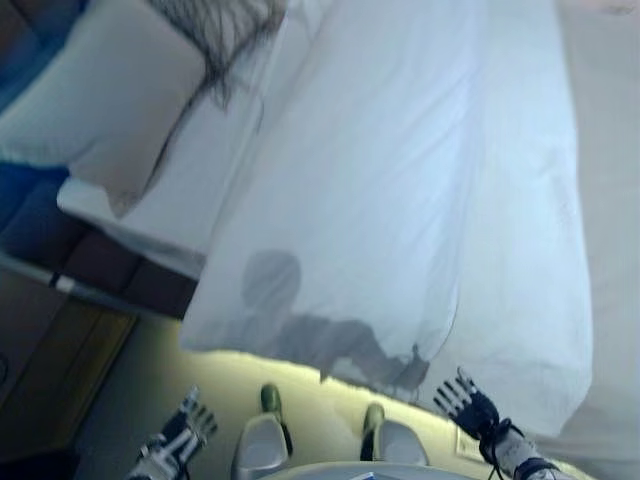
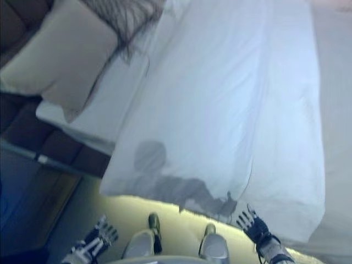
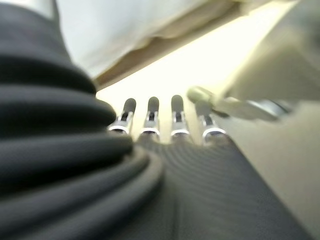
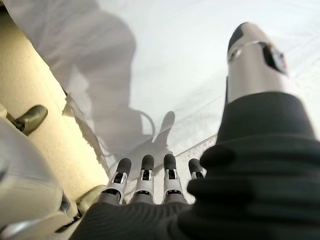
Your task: Make the bed neatly
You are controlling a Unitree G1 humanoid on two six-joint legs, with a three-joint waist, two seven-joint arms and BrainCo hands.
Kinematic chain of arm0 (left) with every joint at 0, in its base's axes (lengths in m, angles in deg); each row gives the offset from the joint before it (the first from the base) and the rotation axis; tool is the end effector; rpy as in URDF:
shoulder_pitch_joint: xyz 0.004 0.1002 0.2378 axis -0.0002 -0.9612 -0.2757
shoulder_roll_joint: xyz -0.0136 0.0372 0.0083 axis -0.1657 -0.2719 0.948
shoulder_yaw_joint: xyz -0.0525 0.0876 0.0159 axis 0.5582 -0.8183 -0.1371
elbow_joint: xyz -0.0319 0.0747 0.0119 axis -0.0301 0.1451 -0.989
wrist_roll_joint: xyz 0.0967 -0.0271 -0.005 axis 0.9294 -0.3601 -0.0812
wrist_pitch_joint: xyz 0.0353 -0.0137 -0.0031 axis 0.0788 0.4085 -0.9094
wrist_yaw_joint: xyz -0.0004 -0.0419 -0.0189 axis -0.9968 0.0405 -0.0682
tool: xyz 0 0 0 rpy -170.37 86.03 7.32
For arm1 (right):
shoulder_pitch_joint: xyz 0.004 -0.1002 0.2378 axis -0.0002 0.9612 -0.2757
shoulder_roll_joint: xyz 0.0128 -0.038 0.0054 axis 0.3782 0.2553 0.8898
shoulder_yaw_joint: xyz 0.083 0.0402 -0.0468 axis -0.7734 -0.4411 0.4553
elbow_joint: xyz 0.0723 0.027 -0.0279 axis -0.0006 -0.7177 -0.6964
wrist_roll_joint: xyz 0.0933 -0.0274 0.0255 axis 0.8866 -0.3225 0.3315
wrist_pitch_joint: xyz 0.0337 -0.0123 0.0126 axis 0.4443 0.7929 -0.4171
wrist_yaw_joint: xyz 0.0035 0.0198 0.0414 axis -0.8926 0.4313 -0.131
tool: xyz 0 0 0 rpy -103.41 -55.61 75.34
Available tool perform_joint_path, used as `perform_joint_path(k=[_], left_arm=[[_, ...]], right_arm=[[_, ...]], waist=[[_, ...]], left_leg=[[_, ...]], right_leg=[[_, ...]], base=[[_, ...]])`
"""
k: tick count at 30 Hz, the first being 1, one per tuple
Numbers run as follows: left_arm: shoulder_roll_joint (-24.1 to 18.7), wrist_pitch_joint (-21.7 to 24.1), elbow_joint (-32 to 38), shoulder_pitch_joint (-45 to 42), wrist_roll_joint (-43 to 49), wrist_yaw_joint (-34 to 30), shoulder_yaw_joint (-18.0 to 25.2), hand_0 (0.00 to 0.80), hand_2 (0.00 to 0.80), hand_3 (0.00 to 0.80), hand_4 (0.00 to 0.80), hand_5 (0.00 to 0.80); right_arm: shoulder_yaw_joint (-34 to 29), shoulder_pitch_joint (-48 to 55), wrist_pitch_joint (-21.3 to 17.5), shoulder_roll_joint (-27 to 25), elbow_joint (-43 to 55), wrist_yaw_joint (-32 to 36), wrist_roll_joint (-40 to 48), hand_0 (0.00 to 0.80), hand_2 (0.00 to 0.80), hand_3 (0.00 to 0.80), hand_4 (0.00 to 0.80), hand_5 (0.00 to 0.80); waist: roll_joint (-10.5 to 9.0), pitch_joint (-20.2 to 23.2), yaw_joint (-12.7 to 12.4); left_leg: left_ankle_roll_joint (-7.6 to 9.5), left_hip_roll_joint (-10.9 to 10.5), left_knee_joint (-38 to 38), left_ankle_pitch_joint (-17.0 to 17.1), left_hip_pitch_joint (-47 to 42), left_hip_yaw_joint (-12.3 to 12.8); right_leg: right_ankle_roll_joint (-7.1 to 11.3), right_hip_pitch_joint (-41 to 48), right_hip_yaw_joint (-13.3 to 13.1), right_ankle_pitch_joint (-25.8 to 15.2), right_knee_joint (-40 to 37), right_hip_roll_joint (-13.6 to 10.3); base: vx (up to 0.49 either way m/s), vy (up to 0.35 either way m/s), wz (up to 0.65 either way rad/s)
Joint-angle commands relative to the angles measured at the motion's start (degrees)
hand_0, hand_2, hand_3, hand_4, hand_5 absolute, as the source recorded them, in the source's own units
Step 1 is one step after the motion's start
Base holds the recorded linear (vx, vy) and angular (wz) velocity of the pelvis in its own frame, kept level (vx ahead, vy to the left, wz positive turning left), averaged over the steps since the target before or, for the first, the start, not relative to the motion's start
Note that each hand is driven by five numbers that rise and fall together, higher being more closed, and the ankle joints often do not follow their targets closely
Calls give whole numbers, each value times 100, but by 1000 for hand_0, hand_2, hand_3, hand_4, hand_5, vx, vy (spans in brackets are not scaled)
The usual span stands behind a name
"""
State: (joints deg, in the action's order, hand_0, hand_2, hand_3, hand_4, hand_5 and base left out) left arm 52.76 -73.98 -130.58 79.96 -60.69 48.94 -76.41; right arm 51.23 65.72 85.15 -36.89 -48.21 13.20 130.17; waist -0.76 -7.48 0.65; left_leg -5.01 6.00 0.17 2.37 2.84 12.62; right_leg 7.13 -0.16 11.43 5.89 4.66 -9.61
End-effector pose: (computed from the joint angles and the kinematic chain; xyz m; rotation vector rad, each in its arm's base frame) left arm 0.0518 0.2631 -0.1089 -0.5710 1.1221 0.4149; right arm 0.0791 -0.2658 -0.1022 0.8272 0.9182 -0.4168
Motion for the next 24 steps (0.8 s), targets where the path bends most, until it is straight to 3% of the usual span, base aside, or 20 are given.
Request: perform_joint_path(k=[1, 7, 13, 24], left_arm=[[26, 79, -283, 330, 1061, 276, -197, 0, 0, 0, 0, 0], [507, 44, -358, 474, 1474, 412, -776, 0, 0, 0, 0, 0], [820, -101, -315, 528, 2089, 501, -1311, 0, 0, 0, 0, 0], [860, -224, -331, 412, 1741, 530, -1357, 0, 0, 0, 0, 0]], right_arm=[[78, -125, -32, 194, -181, -191, 17, 0, 0, 0, 0, 0], [100, -89, -253, 583, -549, -835, 74, 0, 0, 0, 0, 0], [421, -120, -232, 828, -750, -984, -881, 0, 0, 0, 0, 0], [653, -17, -261, 804, -811, -901, -1101, 0, 0, 0, 0, 0]], waist=[[28, 91, 13], [119, 352, 118], [162, 495, 80], [181, 597, 56]], left_leg=[[-66, -50, 106, -260, -381, 3], [-17, -71, 483, -295, -819, 38], [8, -50, 483, -389, -1071, 29], [36, -28, 469, -469, -1217, -20]], right_leg=[[349, -129, 108, -1182, -873, -233], [351, 181, 137, -1137, -966, -170], [314, 449, 177, -1021, -966, -174], [307, 635, 227, -940, -966, -188]], base=[[147, -67, -8], [92, -35, -7], [85, -21, -1], [48, -2, -1]])
